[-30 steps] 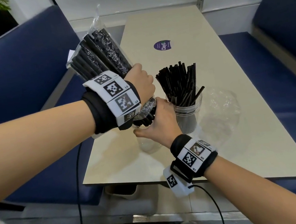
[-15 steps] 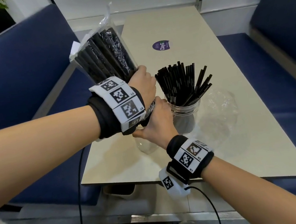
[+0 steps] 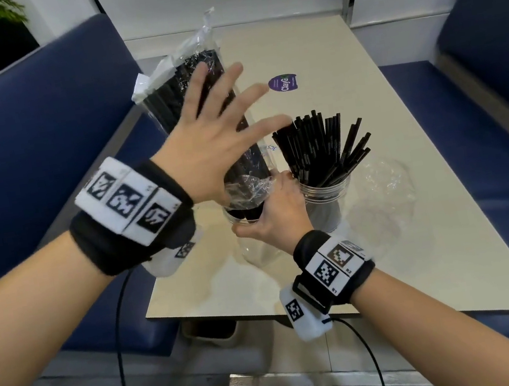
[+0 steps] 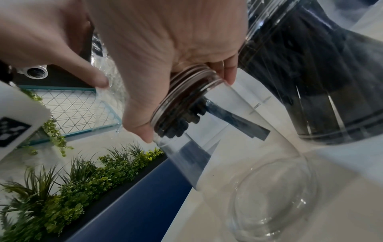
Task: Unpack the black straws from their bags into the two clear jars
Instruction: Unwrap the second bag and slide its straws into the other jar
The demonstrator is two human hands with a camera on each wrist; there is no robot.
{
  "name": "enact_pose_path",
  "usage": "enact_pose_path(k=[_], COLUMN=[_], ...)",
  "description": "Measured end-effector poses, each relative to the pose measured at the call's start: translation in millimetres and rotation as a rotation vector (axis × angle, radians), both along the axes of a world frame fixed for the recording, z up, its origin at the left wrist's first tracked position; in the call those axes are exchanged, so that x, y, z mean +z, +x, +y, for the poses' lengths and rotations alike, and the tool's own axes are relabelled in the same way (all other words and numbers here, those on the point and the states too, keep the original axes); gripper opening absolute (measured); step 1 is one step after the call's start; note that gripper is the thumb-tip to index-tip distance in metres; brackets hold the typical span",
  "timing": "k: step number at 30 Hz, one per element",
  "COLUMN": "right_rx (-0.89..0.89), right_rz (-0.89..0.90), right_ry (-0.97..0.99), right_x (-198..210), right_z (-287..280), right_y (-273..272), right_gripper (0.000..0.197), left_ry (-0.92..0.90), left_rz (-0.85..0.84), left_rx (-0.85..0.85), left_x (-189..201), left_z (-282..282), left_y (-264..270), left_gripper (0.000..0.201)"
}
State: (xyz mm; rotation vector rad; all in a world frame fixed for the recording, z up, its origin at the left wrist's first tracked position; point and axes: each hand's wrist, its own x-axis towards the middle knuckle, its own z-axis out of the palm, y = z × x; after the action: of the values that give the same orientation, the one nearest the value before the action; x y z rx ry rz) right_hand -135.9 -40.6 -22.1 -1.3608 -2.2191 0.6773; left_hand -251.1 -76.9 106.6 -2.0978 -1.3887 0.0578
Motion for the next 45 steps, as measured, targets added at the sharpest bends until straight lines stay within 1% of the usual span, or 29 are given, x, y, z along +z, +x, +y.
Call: enact_pose_path(k=[1, 2, 4, 5, 6, 7, 8, 9, 10, 11, 12, 14, 15, 18, 20, 22, 24, 27, 31, 33, 36, 38, 40, 42, 43, 44, 45], right_rx=[-0.002, -0.005, -0.005, 0.001, 0.011, 0.019, 0.023, 0.027, 0.027, 0.025, 0.023, 0.023, 0.018, -0.015, -0.005, 0.019, 0.027, 0.049, 0.062, 0.068, 0.059, 0.082, 0.119, 0.132, 0.133, 0.137, 0.153], right_rz=[-0.008, -0.013, -0.005, 0.008, 0.019, 0.026, 0.032, 0.047, 0.069, 0.106, 0.148, 0.231, 0.283, 0.479, 0.573, 0.634, 0.673, 0.594, 0.491, 0.446, 0.439, 0.464, 0.474, 0.495, 0.540, 0.606, 0.676], right_ry=[0.010, 0.012, 0.006, 0.004, -0.003, -0.010, -0.017, -0.018, -0.019, -0.028, -0.049, -0.106, -0.134, -0.256, -0.323, -0.341, -0.341, -0.271, -0.217, -0.167, -0.082, -0.043, -0.006, 0.058, 0.106, 0.157, 0.207], right_x=[-2, -3, -5, -6, -6, -6, -6, -6, -6, -5, -4, -5, -7, -9, -13, -14, -14, -12, -8, -5, 4, 12, 24, 43, 54, 66, 77], right_z=[1, 2, 4, 4, 4, 5, 6, 6, 6, 5, 5, 4, 5, 2, 2, 3, 6, 6, 6, 6, 0, -7, -16, -29, -34, -38, -40], right_y=[-1, -2, -2, -1, -1, -2, -2, -3, -3, -2, -2, -3, -4, -9, -10, -9, -9, -9, -9, -8, -4, -1, 7, 21, 29, 36, 41], right_gripper=[0.108, 0.107, 0.107, 0.107, 0.107, 0.108, 0.107, 0.106, 0.104, 0.101, 0.099, 0.098, 0.101, 0.124, 0.128, 0.122, 0.117, 0.117, 0.121, 0.122, 0.120, 0.118, 0.117, 0.116, 0.114, 0.113, 0.111], left_ry=[-0.018, 0.026, 0.272, 0.374, 0.419, 0.391, 0.295, 0.172, 0.061, -0.026, -0.084, -0.121, -0.107, -0.025, -0.028, -0.043, -0.027, 0.033, 0.127, 0.180, 0.245, 0.275, 0.298, 0.322, 0.331, 0.326, 0.300], left_rz=[-0.192, -0.411, -0.868, -1.115, -1.367, -1.615, -1.851, -2.036, -2.146, -2.191, -2.206, -2.206, -2.203, -2.174, -2.118, -2.062, -2.030, -2.010, -2.046, -2.065, -2.056, -2.005, -1.973, -1.999, -2.026, -2.051, -2.085], left_rx=[-0.031, -0.056, -0.060, -0.021, 0.051, 0.138, 0.204, 0.235, 0.245, 0.241, 0.223, 0.181, 0.167, 0.163, 0.128, 0.072, 0.019, -0.065, -0.178, -0.228, -0.282, -0.297, -0.303, -0.320, -0.339, -0.354, -0.352], left_x=[3, 5, -1, -7, -16, -25, -32, -38, -41, -43, -43, -45, -45, -45, -44, -42, -35, -20, 4, 14, 25, 31, 37, 44, 48, 54, 59], left_z=[-6, -13, -22, -24, -23, -19, -14, -10, -6, -2, 1, 6, 8, 12, 12, 11, 10, 8, 7, 4, -3, -8, -13, -19, -23, -26, -29], left_y=[-5, -9, -19, -22, -27, -31, -35, -37, -38, -38, -36, -30, -28, -24, -22, -20, -21, -23, -31, -35, -40, -40, -39, -36, -31, -25, -16], left_gripper=[0.112, 0.108, 0.102, 0.099, 0.102, 0.109, 0.117, 0.125, 0.127, 0.123, 0.114, 0.097, 0.093, 0.078, 0.082, 0.089, 0.085, 0.079, 0.068, 0.071, 0.072, 0.065, 0.052, 0.048, 0.052, 0.061, 0.078])
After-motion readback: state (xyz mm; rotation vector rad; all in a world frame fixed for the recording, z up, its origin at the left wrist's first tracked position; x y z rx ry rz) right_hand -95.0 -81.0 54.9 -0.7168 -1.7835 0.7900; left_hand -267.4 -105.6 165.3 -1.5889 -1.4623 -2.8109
